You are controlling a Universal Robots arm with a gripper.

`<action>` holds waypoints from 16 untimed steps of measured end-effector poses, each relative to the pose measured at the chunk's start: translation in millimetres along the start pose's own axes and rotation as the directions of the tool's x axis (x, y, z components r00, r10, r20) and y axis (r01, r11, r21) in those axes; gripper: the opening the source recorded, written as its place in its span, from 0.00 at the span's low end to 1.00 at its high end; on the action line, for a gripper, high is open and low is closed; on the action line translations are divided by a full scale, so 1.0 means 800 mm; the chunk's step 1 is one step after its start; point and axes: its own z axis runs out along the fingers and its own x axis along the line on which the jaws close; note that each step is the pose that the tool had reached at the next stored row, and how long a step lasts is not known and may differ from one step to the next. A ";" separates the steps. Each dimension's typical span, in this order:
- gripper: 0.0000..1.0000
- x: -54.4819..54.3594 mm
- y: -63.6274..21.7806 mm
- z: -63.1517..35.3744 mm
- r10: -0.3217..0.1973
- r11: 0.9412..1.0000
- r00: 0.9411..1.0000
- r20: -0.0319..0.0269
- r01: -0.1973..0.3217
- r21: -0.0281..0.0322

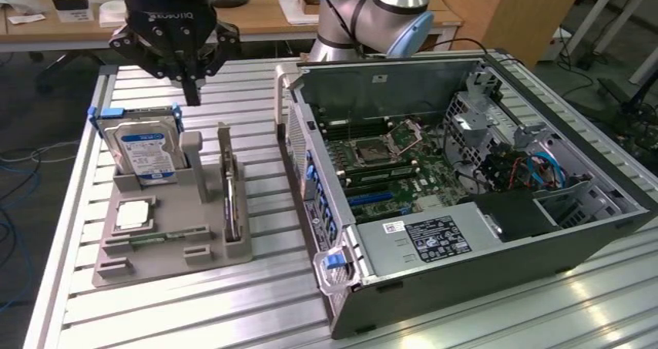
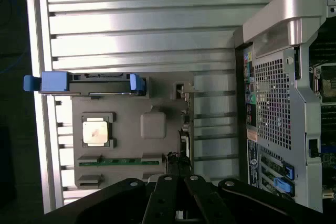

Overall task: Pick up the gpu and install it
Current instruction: 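Reach for the gpu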

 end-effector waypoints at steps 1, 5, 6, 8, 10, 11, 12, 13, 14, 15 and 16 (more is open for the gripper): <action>0.11 0.002 0.000 0.000 0.000 1.000 1.000 0.000 0.000 0.000; 0.11 0.008 -0.001 0.000 0.000 1.000 1.000 0.000 0.000 0.000; 0.11 0.009 -0.001 0.000 0.000 1.000 1.000 0.000 0.000 0.000; 0.11 0.013 -0.001 0.000 0.000 1.000 1.000 0.000 0.000 0.000; 0.11 0.017 -0.001 0.000 0.000 1.000 1.000 0.000 0.000 0.000; 0.11 0.019 -0.001 0.000 0.000 1.000 1.000 0.000 0.000 0.000; 0.11 0.021 -0.002 -0.001 0.000 1.000 1.000 0.000 0.000 0.000; 0.11 0.023 -0.002 -0.001 0.000 1.000 1.000 0.000 0.000 0.000; 0.11 0.025 -0.002 -0.001 0.000 1.000 1.000 0.000 0.000 0.000; 0.11 0.027 -0.002 -0.001 0.000 1.000 1.000 0.000 0.000 0.000; 0.11 0.029 -0.002 -0.001 0.000 1.000 1.000 0.000 0.000 0.000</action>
